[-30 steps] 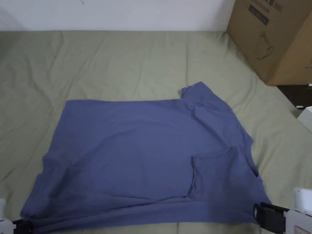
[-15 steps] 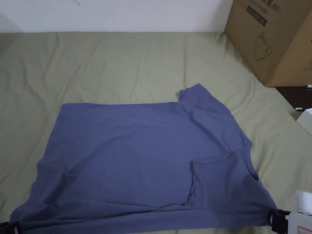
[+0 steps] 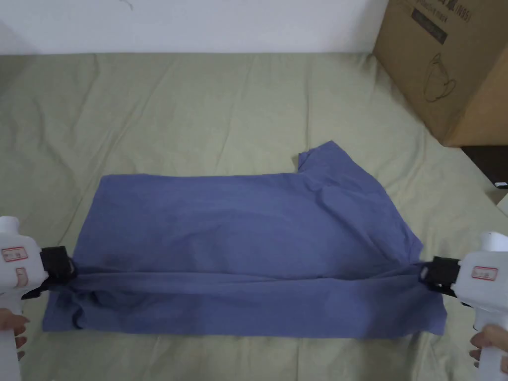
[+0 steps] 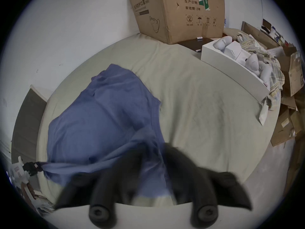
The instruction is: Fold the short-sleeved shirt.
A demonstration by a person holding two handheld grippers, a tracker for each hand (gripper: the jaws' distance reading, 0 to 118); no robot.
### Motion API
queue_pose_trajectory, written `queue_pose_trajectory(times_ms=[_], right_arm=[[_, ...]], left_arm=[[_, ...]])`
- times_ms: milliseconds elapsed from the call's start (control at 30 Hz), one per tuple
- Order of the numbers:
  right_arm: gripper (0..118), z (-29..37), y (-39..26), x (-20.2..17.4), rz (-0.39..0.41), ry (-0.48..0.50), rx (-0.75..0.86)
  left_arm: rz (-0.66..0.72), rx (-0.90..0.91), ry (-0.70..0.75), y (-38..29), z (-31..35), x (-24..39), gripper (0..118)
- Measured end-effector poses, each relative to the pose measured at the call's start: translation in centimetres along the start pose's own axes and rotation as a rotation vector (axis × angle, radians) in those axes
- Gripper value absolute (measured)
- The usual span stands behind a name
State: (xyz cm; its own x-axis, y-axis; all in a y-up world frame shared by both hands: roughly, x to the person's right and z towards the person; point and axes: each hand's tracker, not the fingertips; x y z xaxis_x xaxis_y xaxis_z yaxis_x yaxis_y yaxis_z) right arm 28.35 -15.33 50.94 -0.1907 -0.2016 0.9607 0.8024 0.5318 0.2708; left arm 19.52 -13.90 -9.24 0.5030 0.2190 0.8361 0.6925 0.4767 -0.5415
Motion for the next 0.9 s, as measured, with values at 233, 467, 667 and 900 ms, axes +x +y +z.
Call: queue_pose_trajectory(times_ms=[233, 467, 667, 900], right_arm=[[95, 3.1, -1.4, -1.0, 0.075, 0.001, 0.034], [0, 6.6, -7.1, -0.5, 0.136, -0.001, 0.013], [0, 5.8, -8.9, 0.1, 0.155, 0.019, -0.051], [0, 6.3, -8.5, 0.0, 0.186, 0.021, -0.040]], left_arm=[[-0.023, 0.012, 0.000, -2.4, 2.5, -1.7, 104], [-0.041, 0.000, -0.061, -9.4, 4.7, -4.4, 4], [-0.089, 0.000, -0.024, -9.7, 3.9, -3.7, 1], [-0.022, -0.032, -0.016, -5.6, -2.8, -4.2, 88]])
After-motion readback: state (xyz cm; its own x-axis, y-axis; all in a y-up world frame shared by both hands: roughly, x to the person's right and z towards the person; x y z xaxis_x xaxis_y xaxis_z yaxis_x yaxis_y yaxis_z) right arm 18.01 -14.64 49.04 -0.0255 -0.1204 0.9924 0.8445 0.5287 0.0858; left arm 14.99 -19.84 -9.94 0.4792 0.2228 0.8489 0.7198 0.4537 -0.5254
